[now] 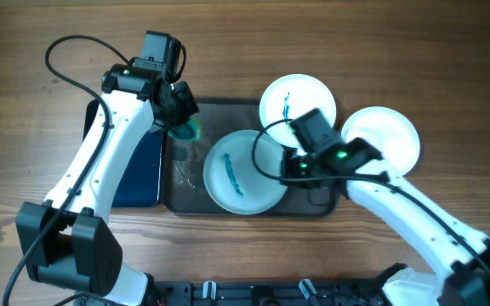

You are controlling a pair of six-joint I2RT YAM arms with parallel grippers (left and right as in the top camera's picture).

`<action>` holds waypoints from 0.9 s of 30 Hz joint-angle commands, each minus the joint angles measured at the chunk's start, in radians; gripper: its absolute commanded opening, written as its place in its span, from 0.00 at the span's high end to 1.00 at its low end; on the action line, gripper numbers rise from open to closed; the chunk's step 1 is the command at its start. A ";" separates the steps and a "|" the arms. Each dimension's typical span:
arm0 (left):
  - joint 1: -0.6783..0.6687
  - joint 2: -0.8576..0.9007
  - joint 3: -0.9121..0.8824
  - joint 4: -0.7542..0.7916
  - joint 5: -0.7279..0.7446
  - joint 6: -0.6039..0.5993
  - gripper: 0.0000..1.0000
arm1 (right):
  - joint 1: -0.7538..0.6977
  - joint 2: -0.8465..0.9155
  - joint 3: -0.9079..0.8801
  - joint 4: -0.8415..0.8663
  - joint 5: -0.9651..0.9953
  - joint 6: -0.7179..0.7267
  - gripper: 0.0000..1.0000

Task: Clean dirty plates on tray and stack at the side
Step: 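Move the right gripper to the front-right plate and drag it left, then hold the plate rim with the right gripper, bring sponge over it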

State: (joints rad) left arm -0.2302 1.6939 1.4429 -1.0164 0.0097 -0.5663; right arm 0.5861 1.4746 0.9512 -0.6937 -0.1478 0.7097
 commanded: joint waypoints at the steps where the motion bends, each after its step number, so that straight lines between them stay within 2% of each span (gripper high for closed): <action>1: -0.002 -0.009 0.001 0.008 0.008 0.008 0.96 | 0.039 0.135 0.031 0.071 0.082 0.149 0.96; 6: -0.002 -0.009 0.001 0.008 0.008 -0.013 0.96 | 0.086 0.303 0.134 0.156 0.097 0.163 0.96; 12: -0.002 -0.009 0.001 0.014 0.009 -0.026 0.96 | 0.095 0.385 0.150 0.247 0.105 0.202 0.96; 13: -0.002 -0.009 0.001 0.014 0.009 -0.027 0.96 | 0.095 0.393 0.150 0.255 0.099 0.177 0.94; 15: -0.002 -0.009 0.001 0.014 0.009 -0.026 0.96 | 0.095 0.401 0.150 0.278 0.074 0.100 0.81; 18: -0.002 -0.009 0.001 0.014 0.009 -0.026 0.96 | 0.083 0.401 0.157 0.290 0.069 0.006 0.77; 23: -0.002 -0.009 0.001 0.014 0.009 -0.026 0.96 | 0.056 0.403 0.187 0.309 0.067 -0.150 0.80; 27: -0.002 -0.009 -0.010 0.019 0.008 -0.026 0.96 | 0.050 0.424 0.188 0.342 0.064 -0.185 0.86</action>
State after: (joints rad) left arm -0.2302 1.6939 1.4429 -1.0050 0.0097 -0.5819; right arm 0.6392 1.8572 1.1118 -0.3714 -0.0742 0.6102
